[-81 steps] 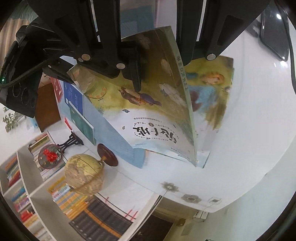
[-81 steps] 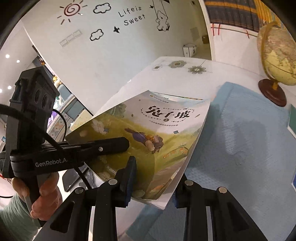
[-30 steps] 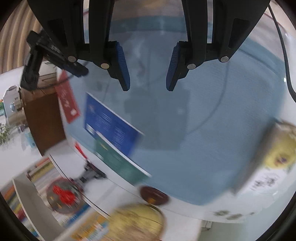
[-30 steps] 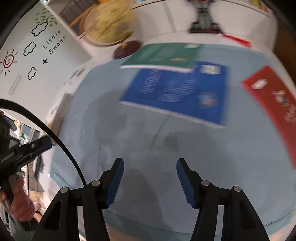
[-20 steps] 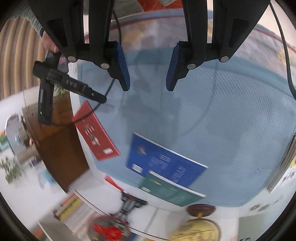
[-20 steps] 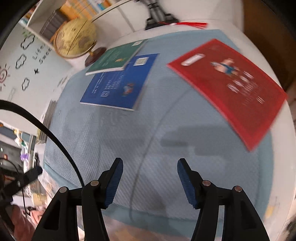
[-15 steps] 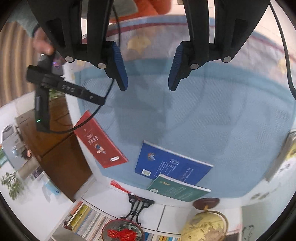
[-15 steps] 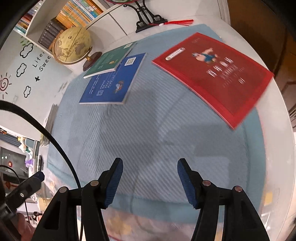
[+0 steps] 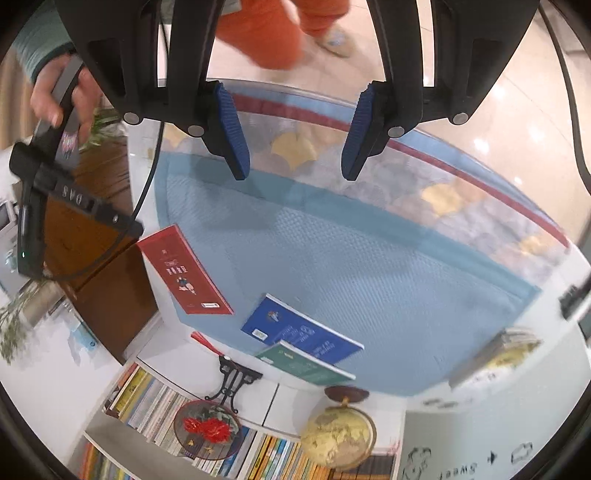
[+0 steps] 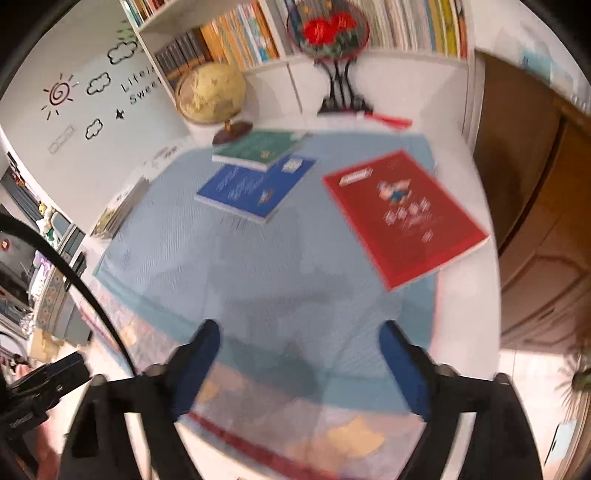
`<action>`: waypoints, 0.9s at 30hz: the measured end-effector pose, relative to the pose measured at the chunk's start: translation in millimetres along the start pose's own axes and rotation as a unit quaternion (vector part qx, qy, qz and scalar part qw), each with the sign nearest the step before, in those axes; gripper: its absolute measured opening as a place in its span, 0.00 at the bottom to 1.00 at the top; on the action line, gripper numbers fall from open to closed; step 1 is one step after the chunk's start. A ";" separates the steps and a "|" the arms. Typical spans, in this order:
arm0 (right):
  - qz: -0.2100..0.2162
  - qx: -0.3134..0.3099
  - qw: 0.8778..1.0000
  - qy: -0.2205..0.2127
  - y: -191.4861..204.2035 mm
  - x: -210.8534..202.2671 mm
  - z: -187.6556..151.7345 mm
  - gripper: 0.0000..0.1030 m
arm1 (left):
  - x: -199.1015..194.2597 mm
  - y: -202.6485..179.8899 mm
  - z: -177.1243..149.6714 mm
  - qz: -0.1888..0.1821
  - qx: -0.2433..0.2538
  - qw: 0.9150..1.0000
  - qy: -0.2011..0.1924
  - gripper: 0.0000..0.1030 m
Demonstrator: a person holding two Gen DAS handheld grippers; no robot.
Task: Organize books
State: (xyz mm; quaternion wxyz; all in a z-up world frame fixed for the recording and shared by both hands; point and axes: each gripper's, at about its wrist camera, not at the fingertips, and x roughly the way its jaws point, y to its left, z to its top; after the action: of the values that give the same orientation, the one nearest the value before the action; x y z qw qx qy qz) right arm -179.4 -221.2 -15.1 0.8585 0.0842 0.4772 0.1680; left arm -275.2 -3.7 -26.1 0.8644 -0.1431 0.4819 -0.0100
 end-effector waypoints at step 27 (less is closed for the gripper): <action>0.051 -0.145 0.982 0.110 -213.0 151.4 133.5 0.69 | 262.6 -192.5 88.5 0.015 -0.169 0.982 0.085 0.46</action>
State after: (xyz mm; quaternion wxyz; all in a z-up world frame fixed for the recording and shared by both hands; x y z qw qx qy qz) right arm 52.0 -361.3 -129.1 0.7941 -0.0364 0.5344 0.2872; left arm -37.4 -208.0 -150.9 0.7837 -0.2783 0.5505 0.0729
